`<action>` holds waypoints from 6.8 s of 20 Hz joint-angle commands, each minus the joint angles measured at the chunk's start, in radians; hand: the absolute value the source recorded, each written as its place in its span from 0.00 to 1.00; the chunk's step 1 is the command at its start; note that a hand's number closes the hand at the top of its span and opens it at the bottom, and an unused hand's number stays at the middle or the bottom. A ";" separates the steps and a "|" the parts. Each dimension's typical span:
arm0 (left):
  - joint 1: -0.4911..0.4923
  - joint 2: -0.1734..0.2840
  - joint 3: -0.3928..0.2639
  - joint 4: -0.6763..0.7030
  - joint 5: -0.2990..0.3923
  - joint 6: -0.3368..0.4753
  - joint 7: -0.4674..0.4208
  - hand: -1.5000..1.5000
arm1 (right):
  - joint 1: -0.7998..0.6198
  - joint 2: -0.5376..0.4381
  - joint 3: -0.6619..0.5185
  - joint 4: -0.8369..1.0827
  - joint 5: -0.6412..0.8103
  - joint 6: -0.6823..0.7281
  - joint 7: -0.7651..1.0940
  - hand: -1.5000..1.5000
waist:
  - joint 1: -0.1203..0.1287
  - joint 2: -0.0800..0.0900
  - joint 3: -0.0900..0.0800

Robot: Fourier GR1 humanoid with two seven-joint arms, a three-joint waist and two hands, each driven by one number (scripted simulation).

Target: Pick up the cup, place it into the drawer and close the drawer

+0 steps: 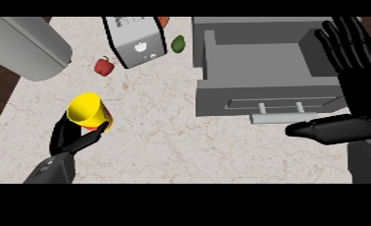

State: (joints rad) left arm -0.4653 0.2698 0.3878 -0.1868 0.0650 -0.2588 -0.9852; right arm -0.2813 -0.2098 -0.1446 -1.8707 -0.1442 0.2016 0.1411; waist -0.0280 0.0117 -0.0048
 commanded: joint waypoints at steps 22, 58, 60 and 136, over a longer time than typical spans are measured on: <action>-0.211 -0.154 -0.064 -0.228 -0.029 0.092 -0.085 1.00 | -0.005 -0.029 -0.024 -0.008 -0.005 0.005 0.032 0.00 | 0.018 -0.017 0.005; -0.918 -0.270 -0.609 -0.131 0.207 0.593 0.784 1.00 | -0.076 0.007 0.014 0.059 0.015 0.005 -0.020 0.00 | -0.100 0.012 0.007; -0.888 -0.270 -0.624 -0.102 0.218 0.544 0.778 1.00 | -0.097 -0.027 -0.017 0.107 -0.010 0.044 -0.058 0.00 | -0.118 0.027 0.008; -0.362 -0.054 -0.651 -0.576 0.618 0.268 0.509 0.00 | -0.659 -0.264 0.113 1.337 0.506 0.052 -0.496 1.00 | 0.240 0.037 0.008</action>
State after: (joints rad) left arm -0.8402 0.1978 -0.2627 -0.7545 0.6812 0.0272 -0.4848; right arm -0.7672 -0.3557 0.0500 -0.5717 0.3491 0.3696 -0.4302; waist 0.1733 0.0319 0.0152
